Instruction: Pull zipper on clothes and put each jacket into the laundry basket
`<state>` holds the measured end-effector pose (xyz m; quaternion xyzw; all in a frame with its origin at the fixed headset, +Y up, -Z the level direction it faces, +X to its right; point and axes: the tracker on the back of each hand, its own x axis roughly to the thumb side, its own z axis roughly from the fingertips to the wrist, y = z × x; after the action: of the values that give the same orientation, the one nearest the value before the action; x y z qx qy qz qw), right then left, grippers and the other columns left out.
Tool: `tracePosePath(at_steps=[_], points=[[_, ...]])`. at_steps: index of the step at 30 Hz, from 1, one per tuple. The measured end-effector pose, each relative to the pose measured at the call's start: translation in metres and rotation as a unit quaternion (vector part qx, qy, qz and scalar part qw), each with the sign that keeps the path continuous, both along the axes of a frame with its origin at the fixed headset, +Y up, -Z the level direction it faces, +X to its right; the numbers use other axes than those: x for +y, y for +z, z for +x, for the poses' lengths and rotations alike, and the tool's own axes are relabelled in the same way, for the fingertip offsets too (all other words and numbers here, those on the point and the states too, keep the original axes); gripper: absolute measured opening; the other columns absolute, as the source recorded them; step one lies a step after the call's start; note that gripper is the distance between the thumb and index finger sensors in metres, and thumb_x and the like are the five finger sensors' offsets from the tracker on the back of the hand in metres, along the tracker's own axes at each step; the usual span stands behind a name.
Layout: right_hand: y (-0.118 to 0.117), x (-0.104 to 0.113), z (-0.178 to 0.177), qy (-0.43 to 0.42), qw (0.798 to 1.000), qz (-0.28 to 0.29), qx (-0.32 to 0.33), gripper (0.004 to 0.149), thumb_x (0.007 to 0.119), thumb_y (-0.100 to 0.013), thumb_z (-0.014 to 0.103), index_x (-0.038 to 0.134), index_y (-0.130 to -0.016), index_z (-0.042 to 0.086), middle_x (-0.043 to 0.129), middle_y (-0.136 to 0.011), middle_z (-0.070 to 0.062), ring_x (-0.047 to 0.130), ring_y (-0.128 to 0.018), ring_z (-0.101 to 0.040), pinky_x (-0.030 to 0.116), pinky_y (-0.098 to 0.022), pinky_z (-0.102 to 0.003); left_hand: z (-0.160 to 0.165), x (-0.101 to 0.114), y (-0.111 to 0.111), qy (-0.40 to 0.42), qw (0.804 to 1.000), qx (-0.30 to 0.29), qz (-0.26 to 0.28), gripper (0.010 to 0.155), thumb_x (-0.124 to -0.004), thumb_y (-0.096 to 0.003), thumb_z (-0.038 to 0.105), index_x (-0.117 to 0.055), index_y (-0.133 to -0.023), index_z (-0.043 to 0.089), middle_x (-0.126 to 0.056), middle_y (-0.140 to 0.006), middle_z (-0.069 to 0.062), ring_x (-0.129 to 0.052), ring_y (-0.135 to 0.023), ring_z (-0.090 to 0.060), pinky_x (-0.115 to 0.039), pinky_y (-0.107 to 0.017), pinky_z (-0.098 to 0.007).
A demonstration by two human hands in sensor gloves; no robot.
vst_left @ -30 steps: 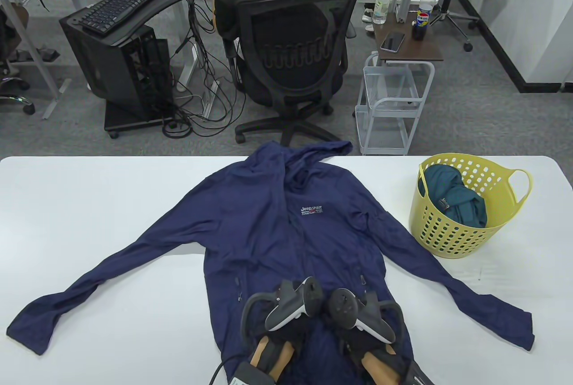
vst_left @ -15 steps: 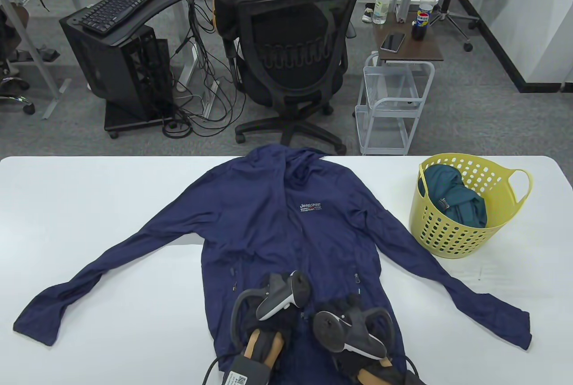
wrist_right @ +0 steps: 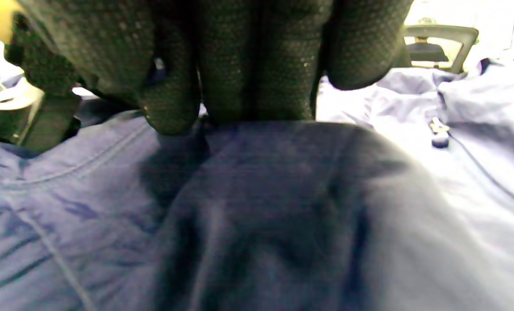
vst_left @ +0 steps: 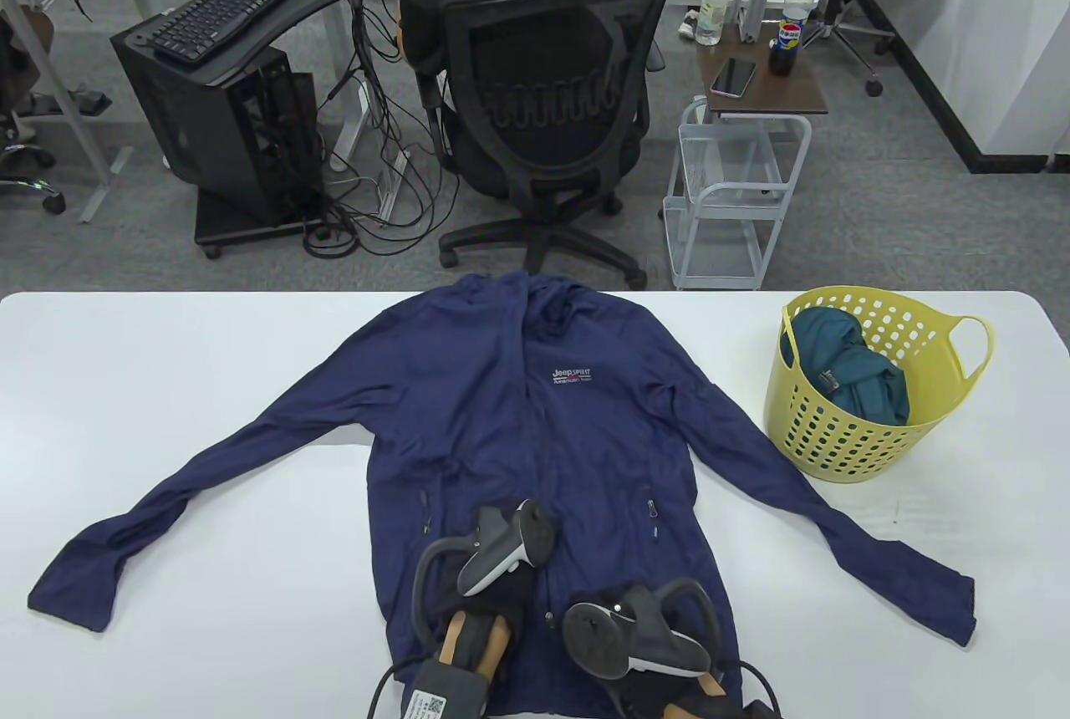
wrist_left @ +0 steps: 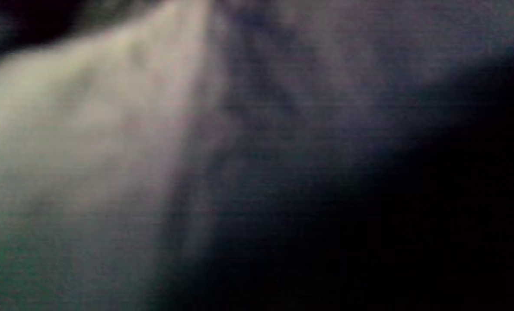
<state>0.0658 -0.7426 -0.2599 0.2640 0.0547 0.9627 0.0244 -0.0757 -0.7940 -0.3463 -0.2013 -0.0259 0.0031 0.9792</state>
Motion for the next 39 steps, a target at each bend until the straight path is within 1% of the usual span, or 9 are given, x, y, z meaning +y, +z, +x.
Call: tracePosePath(at_steps=[3,10,15,17,20,25,30,35,39], points=[[-0.01,-0.012,0.008,-0.002,0.998,-0.046,-0.043,0.044,0.081,-0.046,0.046,0.091,-0.085,0.03,0.09,-0.097,-0.001,0.093,-0.085,-0.03,0.073,-0.064,-0.052,0.004,0.006,0.005,-0.017,0.999,-0.011,0.032,0.057,-0.061,-0.0428,0.042,-0.046,-0.093,0.063,-0.044,-0.118,0.014,-0.047,-0.109,-0.025,-0.048,-0.073,-0.059],[-0.033,-0.023,0.036,-0.027,0.991,-0.031,-0.129,0.044,0.078,-0.047,0.047,0.086,-0.088,0.033,0.079,-0.105,0.006,0.08,-0.096,-0.029,0.066,-0.069,-0.054,0.026,0.033,0.026,0.004,0.992,-0.056,0.111,0.056,-0.062,-0.0421,0.042,-0.053,-0.094,0.061,-0.055,-0.116,0.013,-0.058,-0.107,-0.028,-0.054,-0.071,-0.059],[-0.042,-0.028,0.056,-0.07,0.984,-0.042,-0.158,0.044,0.078,-0.047,0.046,0.085,-0.089,0.032,0.078,-0.106,0.006,0.076,-0.098,-0.029,0.064,-0.069,-0.056,0.046,0.02,0.027,0.011,0.995,-0.077,0.064,0.056,-0.063,-0.0423,0.042,-0.054,-0.093,0.063,-0.06,-0.115,0.014,-0.065,-0.105,-0.028,-0.055,-0.071,-0.058],[-0.041,-0.028,0.058,-0.07,0.985,-0.039,-0.154,0.045,0.079,-0.047,0.045,0.086,-0.089,0.03,0.078,-0.107,0.004,0.076,-0.098,-0.031,0.064,-0.069,-0.057,0.044,0.012,0.023,0.002,0.997,-0.072,0.039,0.058,-0.062,-0.0424,0.042,-0.045,-0.093,0.065,-0.057,-0.116,0.015,-0.063,-0.105,-0.028,-0.056,-0.072,-0.058],[-0.036,-0.023,0.054,-0.053,0.989,-0.034,-0.136,0.044,0.081,-0.046,0.044,0.09,-0.087,0.033,0.08,-0.106,0.001,0.078,-0.097,-0.034,0.063,-0.069,-0.059,0.038,0.009,0.019,0.018,0.998,-0.055,0.016,0.056,-0.063,-0.0428,0.041,-0.049,-0.091,0.067,-0.049,-0.117,0.015,-0.054,-0.107,-0.028,-0.053,-0.072,-0.059],[-0.022,-0.011,0.035,-0.016,0.995,-0.029,-0.09,0.043,0.081,-0.046,0.044,0.091,-0.086,0.033,0.082,-0.106,-0.001,0.077,-0.098,-0.037,0.061,-0.07,-0.06,0.032,0.004,0.013,-0.018,0.999,-0.044,0.01,0.056,-0.062,-0.043,0.042,-0.046,-0.09,0.069,-0.041,-0.117,0.016,-0.048,-0.107,-0.027,-0.052,-0.072,-0.06],[-0.007,-0.005,0.019,-0.008,0.997,-0.065,-0.028,0.043,0.08,-0.047,0.047,0.092,-0.085,0.029,0.077,-0.11,0.0,0.062,-0.105,-0.04,0.055,-0.071,-0.063,0.015,0.002,0.006,-0.019,1.0,-0.018,0.01,0.056,-0.062,-0.0431,0.043,-0.044,-0.089,0.07,-0.039,-0.117,0.016,-0.045,-0.107,-0.026,-0.051,-0.073,-0.059],[0.003,-0.001,0.008,-0.027,0.996,-0.079,0.012,0.044,0.08,-0.047,0.048,0.093,-0.08,0.022,0.075,-0.111,0.0,0.058,-0.106,-0.041,0.051,-0.072,-0.066,-0.003,0.002,0.002,0.004,1.0,-0.005,0.004,0.055,-0.062,-0.0428,0.043,-0.047,-0.088,0.07,-0.039,-0.117,0.017,-0.044,-0.107,-0.026,-0.049,-0.072,-0.059],[0.004,-0.003,0.007,-0.039,0.99,-0.132,0.043,0.044,0.08,-0.046,0.049,0.094,-0.076,0.02,0.072,-0.112,0.0,0.055,-0.107,-0.042,0.05,-0.072,-0.066,-0.007,0.0,0.0,-0.002,1.0,-0.001,0.002,0.055,-0.062,-0.0428,0.043,-0.047,-0.088,0.071,-0.037,-0.117,0.015,-0.042,-0.107,-0.028,-0.047,-0.073,-0.06]])
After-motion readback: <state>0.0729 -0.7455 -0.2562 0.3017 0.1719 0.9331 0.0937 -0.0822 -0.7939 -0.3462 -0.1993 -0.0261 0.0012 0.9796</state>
